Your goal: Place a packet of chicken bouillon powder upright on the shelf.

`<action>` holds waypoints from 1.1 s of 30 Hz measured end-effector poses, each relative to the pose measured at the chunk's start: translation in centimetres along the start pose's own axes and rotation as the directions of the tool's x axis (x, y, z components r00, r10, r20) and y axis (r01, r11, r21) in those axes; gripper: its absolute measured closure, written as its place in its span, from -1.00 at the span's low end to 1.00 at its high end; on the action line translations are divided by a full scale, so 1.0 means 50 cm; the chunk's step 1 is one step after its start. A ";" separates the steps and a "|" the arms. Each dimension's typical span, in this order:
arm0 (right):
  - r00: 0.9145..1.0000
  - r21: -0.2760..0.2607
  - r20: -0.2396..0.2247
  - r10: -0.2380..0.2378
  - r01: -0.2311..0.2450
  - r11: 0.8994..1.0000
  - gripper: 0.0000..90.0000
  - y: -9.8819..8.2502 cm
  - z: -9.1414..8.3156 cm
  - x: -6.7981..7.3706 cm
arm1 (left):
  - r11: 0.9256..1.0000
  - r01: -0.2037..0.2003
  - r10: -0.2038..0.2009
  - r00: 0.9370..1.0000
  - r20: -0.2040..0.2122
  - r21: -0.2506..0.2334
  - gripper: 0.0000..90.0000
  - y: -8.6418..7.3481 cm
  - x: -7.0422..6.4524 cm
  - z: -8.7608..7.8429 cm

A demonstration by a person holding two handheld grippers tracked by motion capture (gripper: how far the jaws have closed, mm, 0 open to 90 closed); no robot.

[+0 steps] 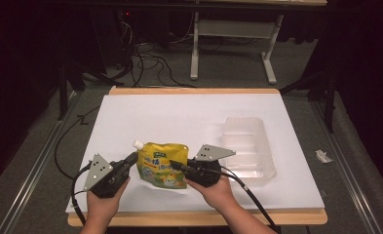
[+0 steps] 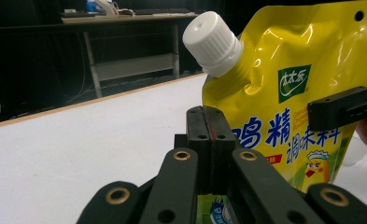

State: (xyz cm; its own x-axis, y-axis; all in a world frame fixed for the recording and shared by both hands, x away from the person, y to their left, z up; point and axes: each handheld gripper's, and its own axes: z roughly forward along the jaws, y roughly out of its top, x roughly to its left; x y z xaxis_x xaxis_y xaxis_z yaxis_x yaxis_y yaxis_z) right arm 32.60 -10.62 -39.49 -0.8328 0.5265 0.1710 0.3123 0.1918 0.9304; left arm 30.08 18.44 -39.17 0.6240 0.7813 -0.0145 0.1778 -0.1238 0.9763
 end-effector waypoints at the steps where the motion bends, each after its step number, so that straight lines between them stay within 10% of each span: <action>1: 1.000 -0.001 0.008 -0.005 0.005 1.000 0.91 0.001 -0.004 0.001 | 1.000 0.005 -0.005 1.000 0.002 -0.001 1.00 0.000 -0.002 0.004; 18: 0.996 0.003 0.072 -0.046 0.046 0.999 0.92 -0.038 -0.044 -0.002 | 0.999 -0.023 0.020 0.998 0.051 0.045 1.00 -0.018 -0.025 0.046; 33: 0.996 0.061 0.016 -0.088 0.087 0.994 0.65 -0.055 -0.027 0.000 | 0.999 -0.025 0.022 0.998 0.057 0.040 0.99 -0.020 -0.028 0.044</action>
State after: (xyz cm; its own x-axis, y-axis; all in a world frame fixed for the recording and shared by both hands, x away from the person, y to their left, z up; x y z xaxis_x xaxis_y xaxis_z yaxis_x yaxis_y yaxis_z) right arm 31.11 -12.24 -41.63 -0.8496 0.5208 0.0835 0.2664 0.2872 0.9201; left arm 30.68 16.13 -40.61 0.6703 0.7421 -0.0052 0.1924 -0.1671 0.9670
